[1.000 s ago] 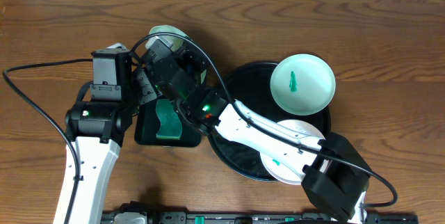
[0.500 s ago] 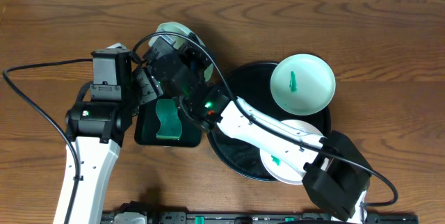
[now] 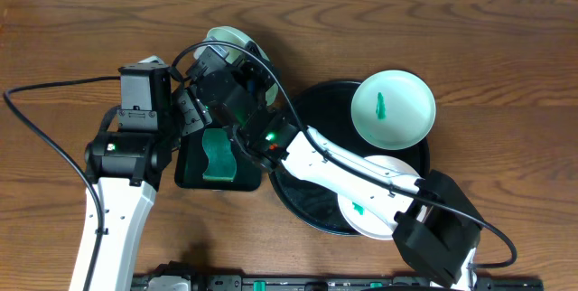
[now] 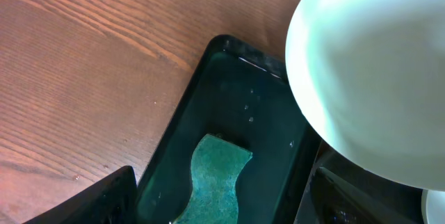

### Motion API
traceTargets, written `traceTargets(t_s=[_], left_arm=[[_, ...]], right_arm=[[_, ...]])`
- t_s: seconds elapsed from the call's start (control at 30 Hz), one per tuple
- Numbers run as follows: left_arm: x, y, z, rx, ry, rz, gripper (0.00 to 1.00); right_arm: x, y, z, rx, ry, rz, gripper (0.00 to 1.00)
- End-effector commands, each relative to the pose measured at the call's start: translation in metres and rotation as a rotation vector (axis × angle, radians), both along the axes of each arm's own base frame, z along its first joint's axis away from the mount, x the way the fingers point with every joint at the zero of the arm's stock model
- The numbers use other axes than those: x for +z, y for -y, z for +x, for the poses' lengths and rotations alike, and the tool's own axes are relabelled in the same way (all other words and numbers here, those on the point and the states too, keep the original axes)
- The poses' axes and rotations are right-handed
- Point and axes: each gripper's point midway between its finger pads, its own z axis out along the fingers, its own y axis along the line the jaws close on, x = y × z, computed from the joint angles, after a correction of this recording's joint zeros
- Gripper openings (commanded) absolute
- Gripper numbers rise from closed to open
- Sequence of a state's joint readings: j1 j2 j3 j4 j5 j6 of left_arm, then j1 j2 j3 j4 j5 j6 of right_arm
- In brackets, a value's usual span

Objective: Clean dirty plates on tray and stack at the side

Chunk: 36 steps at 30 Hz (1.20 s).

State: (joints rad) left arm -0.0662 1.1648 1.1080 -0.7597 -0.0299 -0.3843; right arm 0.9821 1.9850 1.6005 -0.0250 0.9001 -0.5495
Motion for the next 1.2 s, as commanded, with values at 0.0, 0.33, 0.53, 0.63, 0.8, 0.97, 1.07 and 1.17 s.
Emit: traceTargets(t_s=[0.0, 0.33, 0.53, 0.63, 0.8, 0.97, 1.07, 1.17], left_arm=[[0.005, -0.003, 0.002, 0.002, 0.008, 0.012, 0.8], [0.005, -0.003, 0.002, 0.002, 0.008, 0.012, 0.8], [0.005, -0.003, 0.002, 0.002, 0.008, 0.012, 0.8], [0.005, -0.003, 0.002, 0.002, 0.008, 0.012, 0.8], [0.005, -0.003, 0.002, 0.002, 0.008, 0.012, 0.8], [0.005, -0.003, 0.002, 0.002, 0.008, 0.012, 0.8], [0.005, -0.003, 0.002, 0.002, 0.008, 0.012, 0.8], [0.005, -0.003, 0.002, 0.002, 0.008, 0.012, 0.8]], right_arm=[[0.028, 0.008, 0.001, -0.022, 0.038, 0.049, 0.01], [0.015, 0.015, 0.0, -0.039, -0.009, 0.024, 0.01], [0.008, 0.019, 0.0, -0.063, -0.033, 0.057, 0.01], [0.002, 0.026, 0.001, -0.108, -0.056, 0.14, 0.01], [-0.013, 0.051, 0.012, -0.21, -0.102, 0.26, 0.01], [-0.027, 0.065, 0.019, -0.257, -0.166, 0.363, 0.01], [-0.035, 0.059, 0.021, -0.211, -0.272, 0.481, 0.01], [-0.035, 0.06, 0.022, -0.203, -0.333, 0.58, 0.01]])
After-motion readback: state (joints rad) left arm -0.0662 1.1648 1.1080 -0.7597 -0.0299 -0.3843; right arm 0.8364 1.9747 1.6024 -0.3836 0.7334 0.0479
